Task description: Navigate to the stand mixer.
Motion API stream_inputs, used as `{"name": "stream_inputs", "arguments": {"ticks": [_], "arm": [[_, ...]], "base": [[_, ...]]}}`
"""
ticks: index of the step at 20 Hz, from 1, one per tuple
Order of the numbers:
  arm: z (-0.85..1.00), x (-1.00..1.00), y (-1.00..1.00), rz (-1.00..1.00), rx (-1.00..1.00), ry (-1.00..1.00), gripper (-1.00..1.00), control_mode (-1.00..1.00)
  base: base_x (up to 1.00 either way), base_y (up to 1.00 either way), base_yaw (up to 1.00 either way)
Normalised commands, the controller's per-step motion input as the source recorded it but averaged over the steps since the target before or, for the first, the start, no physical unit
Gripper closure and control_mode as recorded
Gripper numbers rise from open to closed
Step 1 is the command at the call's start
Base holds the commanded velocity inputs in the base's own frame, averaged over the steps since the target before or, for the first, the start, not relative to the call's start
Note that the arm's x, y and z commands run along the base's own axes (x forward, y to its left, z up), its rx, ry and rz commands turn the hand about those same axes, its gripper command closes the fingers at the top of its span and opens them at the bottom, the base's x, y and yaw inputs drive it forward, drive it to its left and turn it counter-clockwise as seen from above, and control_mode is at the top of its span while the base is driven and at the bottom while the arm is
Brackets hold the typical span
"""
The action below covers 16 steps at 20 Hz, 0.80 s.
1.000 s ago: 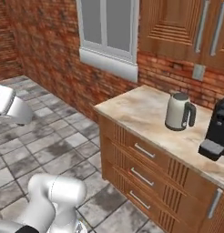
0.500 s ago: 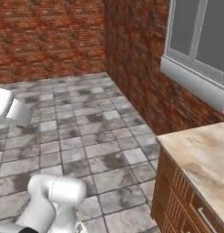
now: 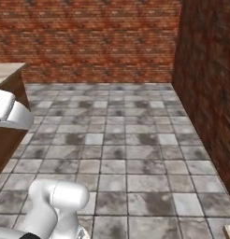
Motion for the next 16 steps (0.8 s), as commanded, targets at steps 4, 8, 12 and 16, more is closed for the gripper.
{"name": "stream_inputs", "arguments": {"ticks": [4, 8, 12, 16], "arm": [[0.00, 0.00, 0.00, 0.00, 0.00, 0.00, -1.00, 1.00], [0.00, 0.00, 0.00, 0.00, 0.00, 0.00, -1.00, 1.00], [0.00, 0.00, 0.00, 0.00, 0.00, 0.00, -1.00, 1.00], [0.00, 0.00, 0.00, 0.00, 0.00, 0.00, -1.00, 1.00]], "base": [[1.00, 0.28, 0.33], [1.00, 0.21, 0.26], [1.00, 0.15, 0.17], [1.00, 0.14, 0.12]]}}
